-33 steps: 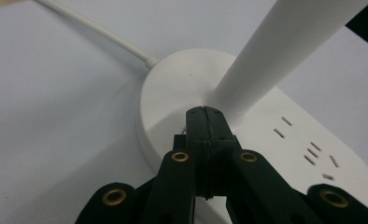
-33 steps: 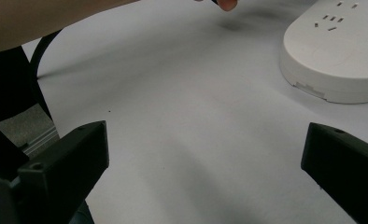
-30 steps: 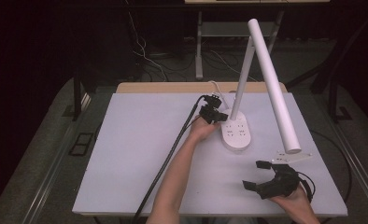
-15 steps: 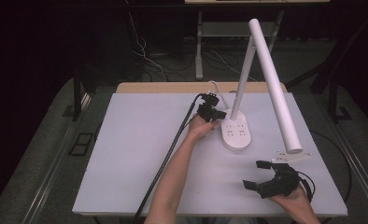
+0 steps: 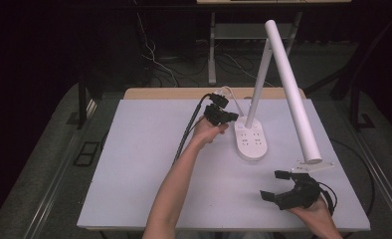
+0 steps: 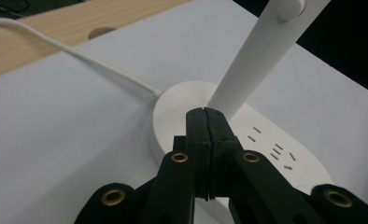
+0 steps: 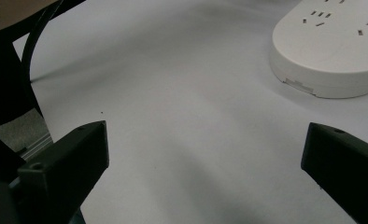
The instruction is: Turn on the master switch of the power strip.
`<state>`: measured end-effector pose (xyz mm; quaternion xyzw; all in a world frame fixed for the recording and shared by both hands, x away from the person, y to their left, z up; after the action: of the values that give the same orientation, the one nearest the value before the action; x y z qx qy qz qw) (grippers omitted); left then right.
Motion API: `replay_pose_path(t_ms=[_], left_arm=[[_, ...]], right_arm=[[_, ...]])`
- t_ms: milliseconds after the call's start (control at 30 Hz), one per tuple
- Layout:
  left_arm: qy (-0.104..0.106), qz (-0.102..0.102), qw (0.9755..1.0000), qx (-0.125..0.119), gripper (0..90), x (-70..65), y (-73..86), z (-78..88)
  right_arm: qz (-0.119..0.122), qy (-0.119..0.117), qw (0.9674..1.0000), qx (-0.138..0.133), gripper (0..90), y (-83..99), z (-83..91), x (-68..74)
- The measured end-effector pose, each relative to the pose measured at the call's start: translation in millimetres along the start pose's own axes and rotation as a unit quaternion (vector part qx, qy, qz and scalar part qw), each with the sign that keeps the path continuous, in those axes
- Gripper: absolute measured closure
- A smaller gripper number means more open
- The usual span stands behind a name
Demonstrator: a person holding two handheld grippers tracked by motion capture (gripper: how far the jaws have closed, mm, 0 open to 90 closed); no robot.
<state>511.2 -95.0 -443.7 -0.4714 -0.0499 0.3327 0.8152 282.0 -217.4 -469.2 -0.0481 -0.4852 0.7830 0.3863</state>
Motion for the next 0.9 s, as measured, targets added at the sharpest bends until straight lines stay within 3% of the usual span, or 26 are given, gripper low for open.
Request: replay_pose_path(t_ms=[200,333,367,433,533,567,600,700,833,900], left_arm=[[0.002,-0.012,0.9999,-0.006,85.2,-1.5,-4.6,16.7],[0.012,-0.013,0.9998,0.002,71.5,-2.3,-4.5,27.0],[0.016,-0.011,0.9998,0.002,61.5,-2.4,-4.7,29.6],[0.018,-0.006,0.9998,-0.001,56.6,-2.6,-5.2,35.5],[0.029,0.001,0.9995,-0.008,40.5,-3.7,-5.7,44.8],[0.033,-0.001,0.9994,-0.008,30.4,-3.5,-5.2,47.7],[0.040,0.000,0.9992,-0.005,30.4,-4.2,-4.1,51.6],[0.041,-0.007,0.9991,-0.004,19.3,-4.1,-1.9,61.0],[0.064,-0.011,0.9978,0.008,1.8,-9.2,4.3,72.7],[0.066,-0.013,0.9977,0.001,0.0,-9.8,6.4,79.5]], right_arm=[[0.002,0.000,1.0000,-0.002,0.4,-0.1,-0.5,-0.3],[0.002,0.000,1.0000,0.000,0.4,0.1,-0.5,-0.2],[0.001,-0.001,1.0000,-0.001,0.4,-0.1,-0.6,0.1],[0.002,-0.001,1.0000,0.000,0.4,0.1,-0.5,0.1],[0.001,0.000,1.0000,-0.001,0.4,-0.1,-0.7,-0.1],[0.000,0.001,1.0000,-0.001,0.4,-0.1,-0.6,-0.1],[0.000,0.001,1.0000,-0.001,0.4,-0.1,-0.6,-0.1],[0.002,0.001,1.0000,0.000,0.4,-0.1,-0.3,-0.6],[0.002,0.001,1.0000,-0.001,0.4,-0.1,-0.3,-0.5],[0.004,0.002,1.0000,0.000,0.4,0.1,-0.3,-0.8]])
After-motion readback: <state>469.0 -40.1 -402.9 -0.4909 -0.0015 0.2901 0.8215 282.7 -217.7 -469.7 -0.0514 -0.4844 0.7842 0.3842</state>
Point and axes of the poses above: each handheld gripper's, and its own axes: z roughly backward along the jaws, y roughly out of its underside, x roughly to its left, the point moved 9 cm from there along -z, roughly forward along the jaws, and after that the axes turned 3 degrees about -x, right-handed, at the moved point
